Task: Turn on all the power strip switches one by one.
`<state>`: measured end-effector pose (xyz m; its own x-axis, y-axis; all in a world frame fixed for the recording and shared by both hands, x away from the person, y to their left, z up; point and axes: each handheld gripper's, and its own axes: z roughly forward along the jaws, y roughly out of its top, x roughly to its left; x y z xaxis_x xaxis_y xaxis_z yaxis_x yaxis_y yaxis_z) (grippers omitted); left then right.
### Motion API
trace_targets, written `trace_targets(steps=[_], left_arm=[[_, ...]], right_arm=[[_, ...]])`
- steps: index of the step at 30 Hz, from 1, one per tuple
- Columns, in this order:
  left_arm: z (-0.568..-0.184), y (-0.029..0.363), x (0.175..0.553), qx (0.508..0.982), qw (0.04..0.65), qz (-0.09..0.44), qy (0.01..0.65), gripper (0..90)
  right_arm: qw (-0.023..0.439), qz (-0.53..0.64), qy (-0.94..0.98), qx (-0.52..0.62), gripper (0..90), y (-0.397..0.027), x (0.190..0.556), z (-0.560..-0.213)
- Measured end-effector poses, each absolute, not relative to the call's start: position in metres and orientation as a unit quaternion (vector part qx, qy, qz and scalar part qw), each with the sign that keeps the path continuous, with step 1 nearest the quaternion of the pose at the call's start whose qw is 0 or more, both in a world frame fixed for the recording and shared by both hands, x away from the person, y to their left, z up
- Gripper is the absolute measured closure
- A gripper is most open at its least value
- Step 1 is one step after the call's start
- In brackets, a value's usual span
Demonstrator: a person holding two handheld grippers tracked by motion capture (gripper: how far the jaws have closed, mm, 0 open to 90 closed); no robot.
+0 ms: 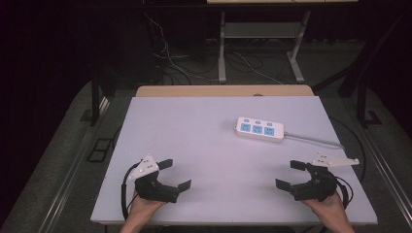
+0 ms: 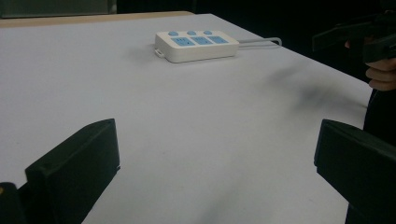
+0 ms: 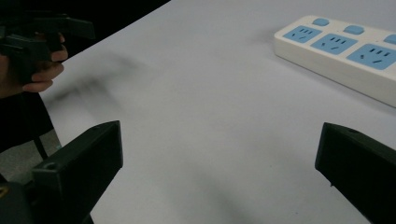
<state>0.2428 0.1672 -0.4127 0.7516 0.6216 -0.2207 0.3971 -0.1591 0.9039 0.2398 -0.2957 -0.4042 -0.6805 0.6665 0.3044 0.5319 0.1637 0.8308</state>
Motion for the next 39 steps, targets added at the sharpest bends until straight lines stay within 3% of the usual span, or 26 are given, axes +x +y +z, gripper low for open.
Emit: trace_targets(steps=[39], left_arm=[[-0.4140, 0.1664, 0.2487, 0.768, 0.525, 0.080, 0.358, 0.0]], right_arm=[[0.044, 0.479, 0.786, 0.389, 0.8, -0.2938, 0.2428, -0.4000]])
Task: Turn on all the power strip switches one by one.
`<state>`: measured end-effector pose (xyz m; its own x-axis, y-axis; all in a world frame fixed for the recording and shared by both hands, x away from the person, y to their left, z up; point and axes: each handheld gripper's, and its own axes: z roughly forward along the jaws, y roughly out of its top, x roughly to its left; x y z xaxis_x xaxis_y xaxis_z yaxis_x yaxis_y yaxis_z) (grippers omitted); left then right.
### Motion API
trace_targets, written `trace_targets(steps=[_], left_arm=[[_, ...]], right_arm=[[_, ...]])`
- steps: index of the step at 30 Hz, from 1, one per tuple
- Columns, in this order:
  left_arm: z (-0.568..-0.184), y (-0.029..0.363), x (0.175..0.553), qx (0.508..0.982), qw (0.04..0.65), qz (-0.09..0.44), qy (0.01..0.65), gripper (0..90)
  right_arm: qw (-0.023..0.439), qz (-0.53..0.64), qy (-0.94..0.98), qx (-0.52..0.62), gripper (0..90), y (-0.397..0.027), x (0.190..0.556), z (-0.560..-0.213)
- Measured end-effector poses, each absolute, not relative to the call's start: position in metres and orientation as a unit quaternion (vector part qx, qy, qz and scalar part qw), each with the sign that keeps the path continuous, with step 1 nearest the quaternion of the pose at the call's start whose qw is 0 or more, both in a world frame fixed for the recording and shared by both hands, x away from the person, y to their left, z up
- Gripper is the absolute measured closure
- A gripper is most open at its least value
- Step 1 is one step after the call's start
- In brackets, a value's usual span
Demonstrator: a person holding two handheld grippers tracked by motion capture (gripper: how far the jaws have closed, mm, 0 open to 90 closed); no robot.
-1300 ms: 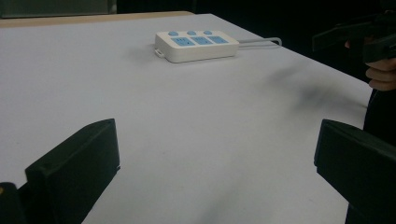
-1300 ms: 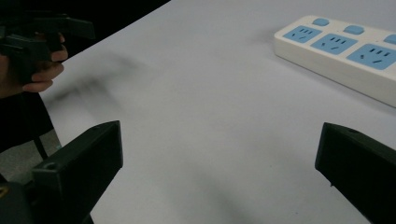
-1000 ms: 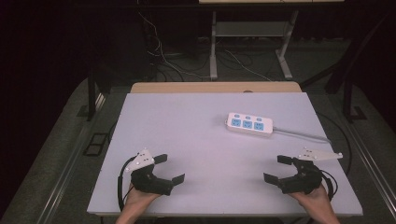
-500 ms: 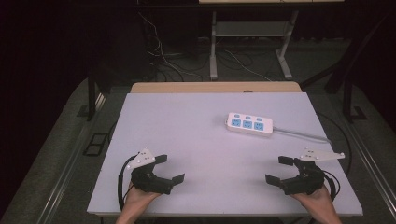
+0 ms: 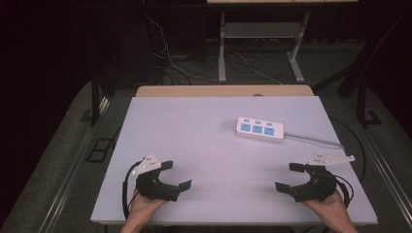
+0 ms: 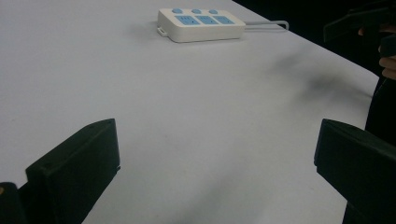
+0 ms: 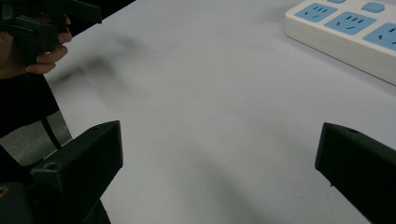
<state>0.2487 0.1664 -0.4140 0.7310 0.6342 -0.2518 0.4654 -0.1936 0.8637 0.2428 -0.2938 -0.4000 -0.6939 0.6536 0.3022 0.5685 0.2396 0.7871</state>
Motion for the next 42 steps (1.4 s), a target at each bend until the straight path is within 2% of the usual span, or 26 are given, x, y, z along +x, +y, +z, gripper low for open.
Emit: trace_targets(steps=[32, 42], left_arm=[[-0.417, 0.171, 0.248, 0.765, 0.525, 0.075, 0.364, 0.0], [-0.418, 0.171, 0.247, 0.766, 0.524, 0.075, 0.364, 0.0]], right_arm=[[0.041, 0.426, 0.828, 0.362, 0.9, -0.290, 0.285, -0.378], [0.052, 0.413, 0.840, 0.348, 0.9, -0.290, 0.308, -0.357]])
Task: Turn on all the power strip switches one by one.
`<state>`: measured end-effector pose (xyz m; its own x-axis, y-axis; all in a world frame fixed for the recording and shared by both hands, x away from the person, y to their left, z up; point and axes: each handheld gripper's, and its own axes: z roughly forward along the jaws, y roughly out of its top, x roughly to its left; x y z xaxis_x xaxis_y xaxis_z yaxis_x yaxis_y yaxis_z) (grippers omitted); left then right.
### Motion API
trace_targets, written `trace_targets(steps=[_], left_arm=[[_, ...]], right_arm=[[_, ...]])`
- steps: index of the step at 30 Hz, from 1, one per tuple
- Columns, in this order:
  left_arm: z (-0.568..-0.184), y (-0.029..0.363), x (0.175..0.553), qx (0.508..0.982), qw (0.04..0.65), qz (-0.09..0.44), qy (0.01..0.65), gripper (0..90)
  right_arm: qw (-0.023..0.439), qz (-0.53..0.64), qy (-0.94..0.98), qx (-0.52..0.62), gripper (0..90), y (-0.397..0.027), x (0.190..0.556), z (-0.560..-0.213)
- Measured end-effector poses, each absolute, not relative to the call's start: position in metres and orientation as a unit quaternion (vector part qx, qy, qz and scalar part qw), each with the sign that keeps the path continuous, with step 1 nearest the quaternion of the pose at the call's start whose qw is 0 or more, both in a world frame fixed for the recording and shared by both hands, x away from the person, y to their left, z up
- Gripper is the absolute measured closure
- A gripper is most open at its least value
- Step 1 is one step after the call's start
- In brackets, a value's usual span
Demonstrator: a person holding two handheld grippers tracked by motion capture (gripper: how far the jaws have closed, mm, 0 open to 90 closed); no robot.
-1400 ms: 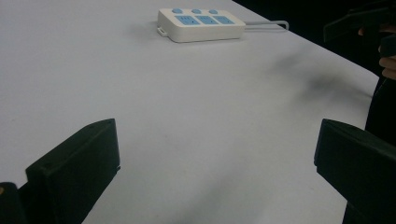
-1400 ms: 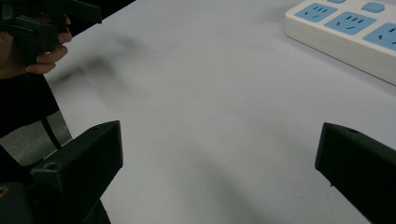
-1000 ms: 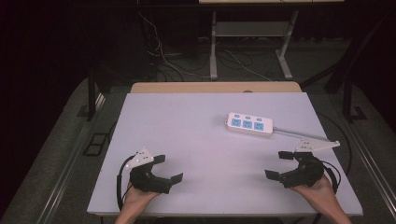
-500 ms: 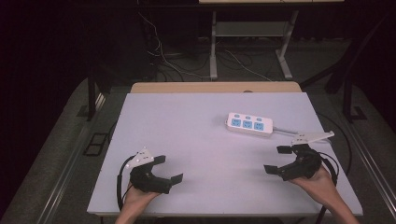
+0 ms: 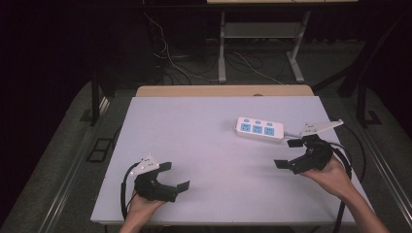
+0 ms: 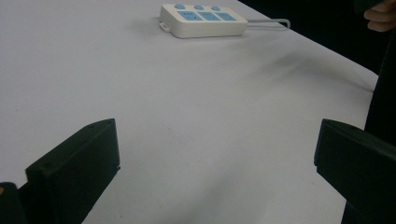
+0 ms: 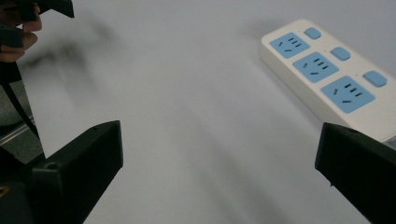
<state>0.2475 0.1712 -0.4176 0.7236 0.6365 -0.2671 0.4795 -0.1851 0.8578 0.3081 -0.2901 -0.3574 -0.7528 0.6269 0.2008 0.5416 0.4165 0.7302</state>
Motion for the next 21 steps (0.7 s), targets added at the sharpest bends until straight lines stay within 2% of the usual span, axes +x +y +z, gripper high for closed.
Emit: trace_targets(steps=[10, 21], left_arm=[[-0.418, 0.171, 0.247, 0.766, 0.525, 0.075, 0.363, 0.0], [-0.418, 0.172, 0.247, 0.766, 0.525, 0.075, 0.363, 0.0]], right_arm=[[0.058, 0.409, 0.841, 0.349, 0.9, -0.293, 0.331, -0.345], [0.059, 0.399, 0.843, 0.356, 0.9, -0.295, 0.352, -0.347]])
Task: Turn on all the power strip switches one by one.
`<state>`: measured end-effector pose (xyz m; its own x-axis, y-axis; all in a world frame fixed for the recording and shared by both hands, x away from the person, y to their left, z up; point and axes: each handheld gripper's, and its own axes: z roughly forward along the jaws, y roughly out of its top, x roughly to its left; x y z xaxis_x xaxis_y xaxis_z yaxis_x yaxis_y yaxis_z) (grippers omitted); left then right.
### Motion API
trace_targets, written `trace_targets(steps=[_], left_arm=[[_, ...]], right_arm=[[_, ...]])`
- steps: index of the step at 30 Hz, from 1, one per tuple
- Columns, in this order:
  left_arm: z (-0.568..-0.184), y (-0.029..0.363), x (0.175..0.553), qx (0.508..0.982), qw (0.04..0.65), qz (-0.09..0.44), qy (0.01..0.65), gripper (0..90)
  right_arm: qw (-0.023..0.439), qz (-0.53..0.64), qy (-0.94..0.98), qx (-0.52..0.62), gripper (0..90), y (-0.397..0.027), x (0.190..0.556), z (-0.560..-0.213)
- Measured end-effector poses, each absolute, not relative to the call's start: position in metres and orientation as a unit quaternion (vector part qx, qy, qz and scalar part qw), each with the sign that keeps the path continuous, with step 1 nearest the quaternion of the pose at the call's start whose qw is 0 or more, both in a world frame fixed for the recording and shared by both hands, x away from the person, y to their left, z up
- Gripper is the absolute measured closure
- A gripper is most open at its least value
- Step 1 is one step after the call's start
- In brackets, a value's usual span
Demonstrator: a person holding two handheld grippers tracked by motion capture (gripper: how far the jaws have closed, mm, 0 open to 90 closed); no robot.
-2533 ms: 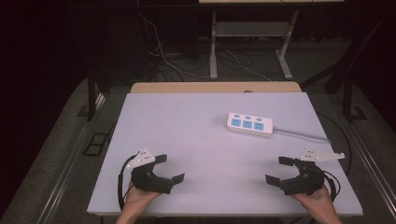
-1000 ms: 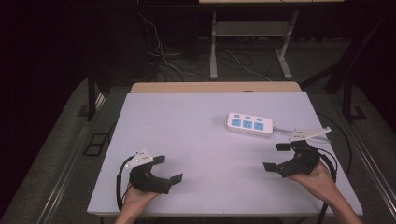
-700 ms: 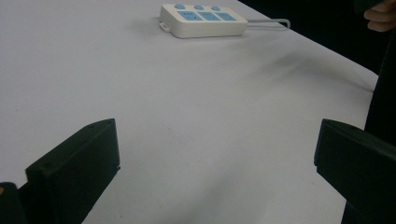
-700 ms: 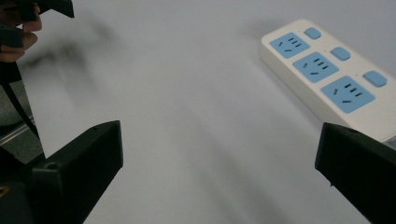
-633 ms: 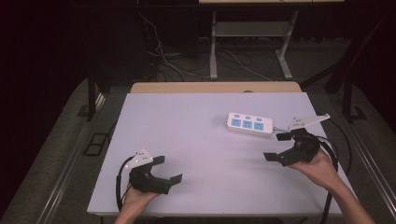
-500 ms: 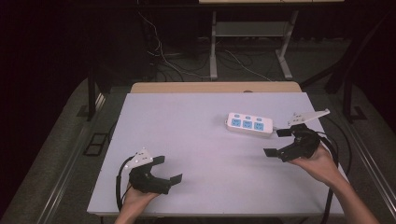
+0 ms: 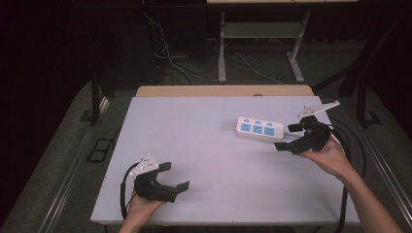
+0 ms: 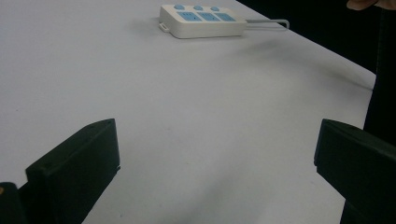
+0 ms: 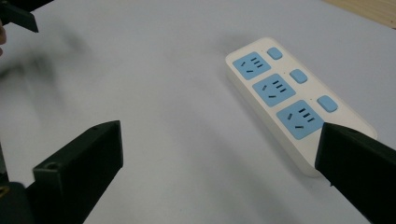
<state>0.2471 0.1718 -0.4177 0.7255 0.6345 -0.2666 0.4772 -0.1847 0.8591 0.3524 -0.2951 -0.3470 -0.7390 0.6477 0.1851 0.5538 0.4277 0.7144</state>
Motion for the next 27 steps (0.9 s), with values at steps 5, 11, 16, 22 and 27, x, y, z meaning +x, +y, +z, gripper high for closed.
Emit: trace_targets(steps=[5, 11, 16, 22, 27], left_arm=[[-0.419, 0.171, 0.248, 0.767, 0.525, 0.072, 0.362, 0.0], [-0.419, 0.171, 0.248, 0.767, 0.525, 0.071, 0.361, 0.0], [-0.419, 0.171, 0.249, 0.767, 0.524, 0.070, 0.362, 0.0], [-0.419, 0.171, 0.249, 0.767, 0.524, 0.071, 0.363, 0.0], [-0.419, 0.171, 0.249, 0.768, 0.524, 0.070, 0.361, 0.0]], right_arm=[[0.059, 0.391, 0.846, 0.358, 0.9, -0.294, 0.364, -0.351], [0.059, 0.391, 0.844, 0.363, 0.9, -0.295, 0.373, -0.354], [0.058, 0.388, 0.843, 0.368, 1.0, -0.296, 0.381, -0.360], [0.057, 0.385, 0.841, 0.377, 1.0, -0.298, 0.390, -0.363], [0.057, 0.380, 0.840, 0.383, 1.0, -0.298, 0.400, -0.363]])
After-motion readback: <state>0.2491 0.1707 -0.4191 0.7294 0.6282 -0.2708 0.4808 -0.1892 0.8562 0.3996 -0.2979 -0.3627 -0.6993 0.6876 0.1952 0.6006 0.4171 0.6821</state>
